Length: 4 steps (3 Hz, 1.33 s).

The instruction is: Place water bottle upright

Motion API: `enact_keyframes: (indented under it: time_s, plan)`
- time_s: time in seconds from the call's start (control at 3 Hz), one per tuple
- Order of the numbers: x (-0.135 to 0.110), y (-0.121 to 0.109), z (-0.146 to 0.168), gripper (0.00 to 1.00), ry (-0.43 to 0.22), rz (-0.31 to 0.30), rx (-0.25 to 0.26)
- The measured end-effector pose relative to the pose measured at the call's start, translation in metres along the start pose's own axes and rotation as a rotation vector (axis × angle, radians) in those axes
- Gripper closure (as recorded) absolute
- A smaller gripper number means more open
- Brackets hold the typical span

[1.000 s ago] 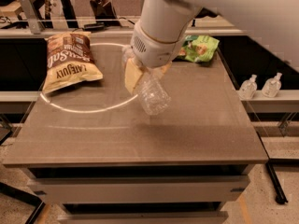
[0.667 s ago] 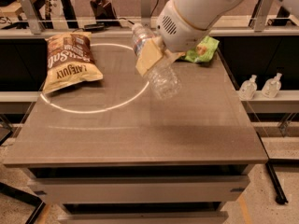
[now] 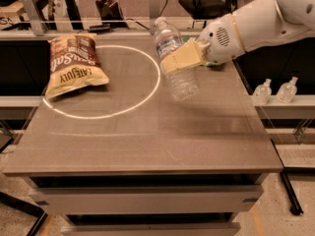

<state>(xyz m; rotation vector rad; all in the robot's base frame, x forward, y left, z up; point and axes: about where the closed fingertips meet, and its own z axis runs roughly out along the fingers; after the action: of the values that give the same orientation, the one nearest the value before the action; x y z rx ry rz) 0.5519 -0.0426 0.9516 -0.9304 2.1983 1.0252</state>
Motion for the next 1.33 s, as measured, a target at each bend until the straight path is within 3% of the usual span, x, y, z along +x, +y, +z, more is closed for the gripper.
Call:
enact_keyframes:
  time_s: [0.33,0.67,1.0,1.33]
  plan:
    - [-0.006,0.022,-0.014,1.0,-0.133,-0.089,-0.264]
    - [-0.018,0.053,-0.045,1.0,-0.268,-0.221,-0.449]
    - [-0.017,0.063,-0.068,1.0,-0.338,-0.275,-0.397]
    - [-0.011,0.065,-0.062,1.0,-0.332,-0.278,-0.404]
